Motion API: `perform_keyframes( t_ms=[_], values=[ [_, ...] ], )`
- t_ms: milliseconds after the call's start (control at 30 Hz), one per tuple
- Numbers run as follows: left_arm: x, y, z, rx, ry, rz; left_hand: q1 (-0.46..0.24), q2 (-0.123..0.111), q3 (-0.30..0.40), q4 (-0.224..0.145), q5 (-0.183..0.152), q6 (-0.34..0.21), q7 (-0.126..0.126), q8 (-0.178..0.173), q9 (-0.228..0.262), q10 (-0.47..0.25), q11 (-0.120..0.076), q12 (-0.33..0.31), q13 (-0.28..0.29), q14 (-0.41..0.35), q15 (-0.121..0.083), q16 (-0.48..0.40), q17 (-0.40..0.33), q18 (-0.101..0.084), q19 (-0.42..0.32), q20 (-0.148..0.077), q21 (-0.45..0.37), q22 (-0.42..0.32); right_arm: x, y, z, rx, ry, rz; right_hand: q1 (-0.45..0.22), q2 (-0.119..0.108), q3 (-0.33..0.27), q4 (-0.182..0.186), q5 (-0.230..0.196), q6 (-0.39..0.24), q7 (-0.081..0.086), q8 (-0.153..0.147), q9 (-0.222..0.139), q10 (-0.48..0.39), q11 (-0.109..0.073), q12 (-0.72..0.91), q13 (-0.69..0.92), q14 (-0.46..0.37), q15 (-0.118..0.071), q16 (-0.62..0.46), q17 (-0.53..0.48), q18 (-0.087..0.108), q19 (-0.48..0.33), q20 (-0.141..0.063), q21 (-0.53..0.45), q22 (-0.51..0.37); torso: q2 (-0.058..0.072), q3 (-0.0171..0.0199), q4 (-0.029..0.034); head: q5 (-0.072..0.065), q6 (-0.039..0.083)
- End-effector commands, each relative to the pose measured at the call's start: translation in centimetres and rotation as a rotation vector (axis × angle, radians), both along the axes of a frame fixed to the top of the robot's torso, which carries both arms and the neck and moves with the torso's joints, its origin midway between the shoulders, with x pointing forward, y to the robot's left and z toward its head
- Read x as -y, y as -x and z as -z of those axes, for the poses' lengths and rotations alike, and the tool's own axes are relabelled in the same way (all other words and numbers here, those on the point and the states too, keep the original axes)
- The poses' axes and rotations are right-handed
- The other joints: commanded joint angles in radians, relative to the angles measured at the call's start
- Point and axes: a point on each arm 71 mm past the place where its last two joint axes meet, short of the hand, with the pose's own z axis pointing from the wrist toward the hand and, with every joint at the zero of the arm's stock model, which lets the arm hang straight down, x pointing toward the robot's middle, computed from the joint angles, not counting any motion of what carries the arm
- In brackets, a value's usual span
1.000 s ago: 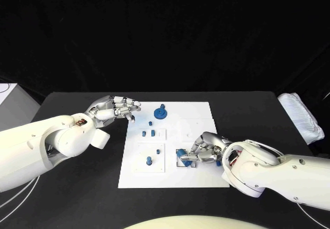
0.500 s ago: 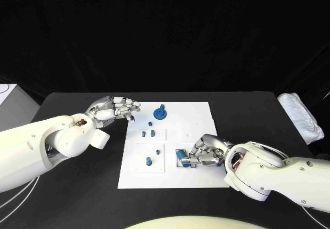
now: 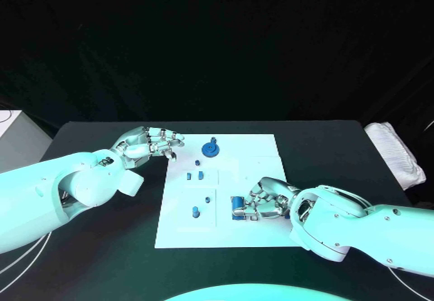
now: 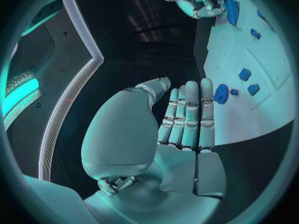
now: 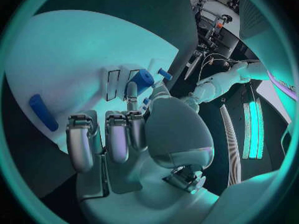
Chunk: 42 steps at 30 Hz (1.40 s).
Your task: Assemble the parts on the task board
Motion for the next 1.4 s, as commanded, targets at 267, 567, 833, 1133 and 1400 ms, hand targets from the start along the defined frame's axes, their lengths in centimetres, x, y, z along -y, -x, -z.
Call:
perform_keyframes(
  t_ms=[267,567,833,1133,1400],
  values=[
    [0.12,0.05,-0.05,-0.003,0.009,0.008,0.000,0.010,0.002,0.005,0.003,-0.002,0.005,0.005,-0.002,-0.005,-0.002,-0.006,-0.002,0.003,0.004,-0.006,0.002,0.014,0.011,0.000,-0.004,-0.002,-0.14,-0.27,0.04,0.042,0.036,-0.045,0.150,-0.012,0.089,-0.016,-0.054,0.009,-0.009,-0.003,-0.017,0.080,-0.014,0.004,0.227,0.102,-0.009,0.003,0.251,-0.014,0.105,-0.009,0.006,0.264,0.000,0.0004,-0.0009,0.002,-0.001],
    [0.10,0.05,-0.04,-0.003,0.009,0.008,0.000,0.011,0.002,0.005,0.003,-0.002,0.005,0.006,-0.002,-0.005,-0.002,-0.006,-0.002,0.003,0.004,-0.006,0.002,0.014,0.012,-0.001,-0.005,-0.002,-0.06,-0.62,0.27,0.045,0.049,-0.026,0.179,0.016,0.134,-0.003,-0.067,0.012,-0.014,-0.005,-0.025,0.083,-0.018,0.010,0.231,0.102,-0.013,0.004,0.252,-0.014,0.105,-0.013,0.006,0.264,0.001,0.0007,-0.0013,0.002,-0.001],
    [0.07,0.05,-0.04,-0.004,0.008,0.008,0.000,0.012,0.003,0.007,0.003,-0.002,0.005,0.006,-0.002,-0.005,-0.002,-0.006,-0.002,0.003,0.004,-0.006,0.002,0.014,0.012,-0.001,-0.005,-0.002,0.01,-0.75,0.59,0.027,0.063,-0.042,0.174,-0.051,0.132,0.003,-0.061,0.019,-0.013,-0.002,-0.027,0.085,-0.017,0.014,0.234,0.102,-0.012,0.005,0.255,-0.014,0.105,-0.014,0.006,0.264,0.001,0.0004,-0.0015,0.003,-0.003],
    [-0.02,0.04,-0.03,-0.005,0.007,0.006,0.000,0.012,0.003,0.007,0.003,-0.002,0.005,0.006,-0.002,-0.005,-0.002,-0.006,-0.002,0.003,0.004,-0.006,0.002,0.014,0.012,-0.001,-0.005,-0.002,-0.31,-0.56,0.89,0.003,0.052,-0.064,0.118,-0.129,0.142,0.014,-0.061,0.027,-0.006,0.001,-0.033,0.086,-0.012,0.015,0.235,0.102,-0.008,0.005,0.255,-0.014,0.105,-0.010,0.006,0.264,0.000,0.0005,-0.0014,0.003,-0.004],
    [-0.01,0.04,-0.02,-0.005,0.007,0.007,0.000,0.012,0.003,0.007,0.003,-0.002,0.005,0.006,-0.002,-0.005,-0.002,-0.006,-0.002,0.003,0.004,-0.006,0.002,0.014,0.012,-0.001,-0.005,-0.002,-0.07,-0.63,0.92,0.008,0.051,-0.045,0.089,-0.128,0.143,0.015,-0.066,0.028,-0.006,0.004,-0.034,0.086,-0.011,0.014,0.236,0.103,-0.007,0.005,0.256,-0.014,0.105,-0.009,0.006,0.264,0.000,-0.0001,-0.0008,0.003,-0.005]
  ],
)
